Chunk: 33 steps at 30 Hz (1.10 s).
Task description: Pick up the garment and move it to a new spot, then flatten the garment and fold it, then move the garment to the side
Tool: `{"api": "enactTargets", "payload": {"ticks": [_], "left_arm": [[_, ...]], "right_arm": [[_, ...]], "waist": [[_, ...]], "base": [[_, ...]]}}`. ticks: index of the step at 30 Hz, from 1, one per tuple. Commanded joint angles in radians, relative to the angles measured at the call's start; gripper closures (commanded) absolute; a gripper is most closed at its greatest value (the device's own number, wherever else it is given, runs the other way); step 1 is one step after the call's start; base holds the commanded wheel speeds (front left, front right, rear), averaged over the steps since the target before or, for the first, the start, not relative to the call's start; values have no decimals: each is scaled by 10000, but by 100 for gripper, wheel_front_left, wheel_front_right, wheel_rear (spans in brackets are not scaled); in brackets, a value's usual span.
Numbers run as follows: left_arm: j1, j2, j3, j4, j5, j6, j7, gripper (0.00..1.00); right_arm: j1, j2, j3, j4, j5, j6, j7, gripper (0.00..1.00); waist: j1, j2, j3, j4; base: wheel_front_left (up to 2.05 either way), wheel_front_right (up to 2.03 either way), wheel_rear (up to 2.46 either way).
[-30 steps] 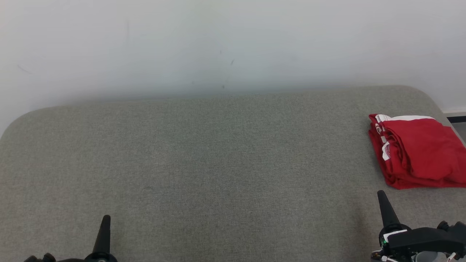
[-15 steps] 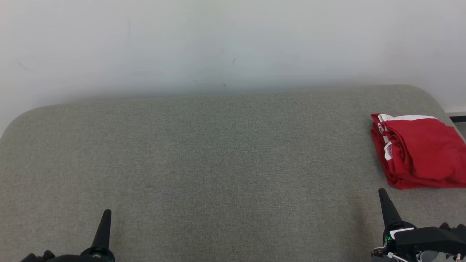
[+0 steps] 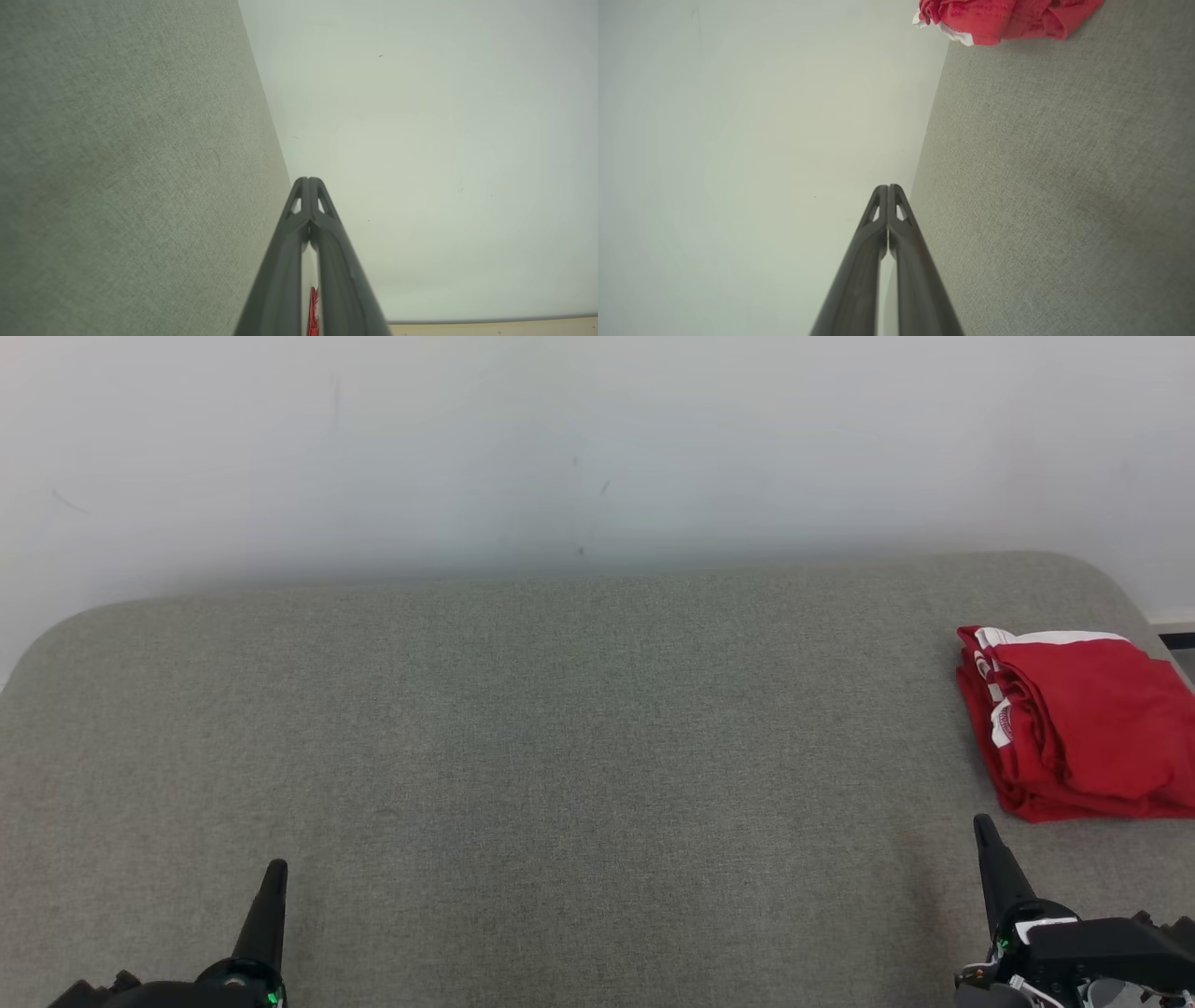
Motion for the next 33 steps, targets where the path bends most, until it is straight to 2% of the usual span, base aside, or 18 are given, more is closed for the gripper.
{"api": "enactTargets", "payload": {"ticks": [1,26,33], "left_arm": [[-174,55,38,-66,-253,-57,53,100],[-373,66,72,-64,-1916,-146,503,100],[-361,67,69,-63,-1914,-140,503,100]], "right_arm": [[-100,29,-49,-100,202,-16,66,100],[-92,135,-219,-247,1814,-21,357,100],[-90,133,-215,-239,1782,-21,363,100]], "waist": [[-1,-1,6,7],[-1,-1,99,103],[-1,-1,101,105]], "base": [[0,0,0],[0,0,0],[0,0,0]]}}
